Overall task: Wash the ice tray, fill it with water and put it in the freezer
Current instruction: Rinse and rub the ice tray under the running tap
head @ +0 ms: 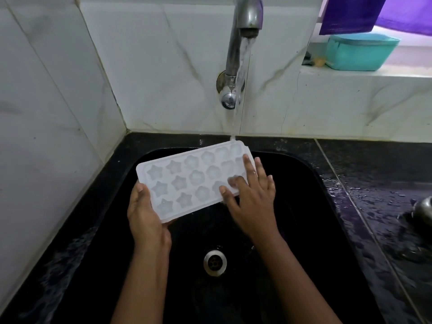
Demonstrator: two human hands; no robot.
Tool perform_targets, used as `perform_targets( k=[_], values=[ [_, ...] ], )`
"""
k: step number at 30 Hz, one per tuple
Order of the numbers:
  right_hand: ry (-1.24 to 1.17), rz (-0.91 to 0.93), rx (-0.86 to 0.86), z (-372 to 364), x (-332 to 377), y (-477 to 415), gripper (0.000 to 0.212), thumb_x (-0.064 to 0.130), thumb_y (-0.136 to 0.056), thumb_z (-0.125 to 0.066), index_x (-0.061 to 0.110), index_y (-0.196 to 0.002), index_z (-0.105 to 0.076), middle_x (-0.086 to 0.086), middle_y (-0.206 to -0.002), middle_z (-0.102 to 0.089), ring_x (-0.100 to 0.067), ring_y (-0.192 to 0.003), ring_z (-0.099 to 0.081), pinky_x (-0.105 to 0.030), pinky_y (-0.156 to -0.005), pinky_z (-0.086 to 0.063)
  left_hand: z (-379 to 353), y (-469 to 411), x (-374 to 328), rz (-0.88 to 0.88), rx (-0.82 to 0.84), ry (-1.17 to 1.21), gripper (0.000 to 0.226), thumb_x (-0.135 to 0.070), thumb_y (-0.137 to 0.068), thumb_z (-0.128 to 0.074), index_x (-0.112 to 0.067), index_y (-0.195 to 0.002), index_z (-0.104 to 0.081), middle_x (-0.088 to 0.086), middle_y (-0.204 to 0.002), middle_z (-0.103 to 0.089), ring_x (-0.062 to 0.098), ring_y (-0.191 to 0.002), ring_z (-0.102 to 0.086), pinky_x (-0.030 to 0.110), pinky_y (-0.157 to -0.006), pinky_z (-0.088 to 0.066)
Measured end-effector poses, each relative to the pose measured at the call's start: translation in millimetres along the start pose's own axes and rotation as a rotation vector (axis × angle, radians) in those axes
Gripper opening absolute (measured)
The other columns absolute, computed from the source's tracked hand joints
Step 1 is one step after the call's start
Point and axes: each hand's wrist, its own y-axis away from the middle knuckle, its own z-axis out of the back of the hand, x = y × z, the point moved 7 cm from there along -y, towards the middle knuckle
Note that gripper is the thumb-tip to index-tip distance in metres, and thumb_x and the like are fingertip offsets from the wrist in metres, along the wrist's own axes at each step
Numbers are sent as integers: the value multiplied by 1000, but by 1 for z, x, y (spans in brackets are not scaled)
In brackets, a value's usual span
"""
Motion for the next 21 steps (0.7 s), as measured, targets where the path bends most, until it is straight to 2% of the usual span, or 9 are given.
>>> perform_targets(
  k=[3, 7, 11, 15, 18, 21],
  values=[
    [105, 31, -115, 9, 1, 2, 44, 55, -90, -32, 26, -98, -64, -2, -159, -19, -19, -147, -3, -46, -114, -1, 1, -2, -3, -5, 28, -22, 25, -33, -103, -43, -34, -92, -66, -9, -90, -73, 13, -81, -71, 36, -66, -56],
    [99, 116, -36, -4, 12, 6, 49, 60, -91, -31, 31, -117, -61, 1, -160, -5, -16, -147, 8, -43, -114, 6, 10, -9, -9, -9, 1, -16, 24, -33, -103, -42, -33, -96, -65, -4, -98, -72, 19, -86, -70, 38, -63, -56],
    [145, 101, -130, 1, 12, 6, 42, 53, -92, -33, 31, -105, -66, -3, -159, -14, -21, -147, -3, -47, -114, -1, 14, -14, -14, -17, -4, -9, 22, -32, -102, -44, -32, -97, -66, -3, -100, -73, 20, -91, -70, 40, -68, -57],
    [95, 101, -104, -5, 19, 10, 40, 53, -92, -36, 32, -117, -59, -2, -160, -8, -21, -147, 2, -51, -114, -3, 16, -14, -15, -19, -1, -2, 23, -32, -102, -44, -33, -94, -66, -8, -91, -74, 14, -81, -72, 41, -69, -56],
    [111, 131, -98, -5, 16, 8, 38, 53, -91, -38, 32, -109, -64, -1, -160, -12, -21, -147, 1, -50, -114, -4, 22, -17, -19, -44, -19, 9, 22, -30, -102, -45, -31, -97, -66, -8, -92, -74, 14, -83, -71, 37, -64, -57],
    [218, 127, -160, 1, 14, 6, 38, 52, -92, -37, 32, -111, -63, -6, -159, -15, -24, -147, -5, -50, -113, -4, 17, -16, -16, -24, 5, 21, 21, -30, -103, -45, -31, -100, -66, -4, -99, -73, 17, -87, -71, 42, -72, -57]
  ],
)
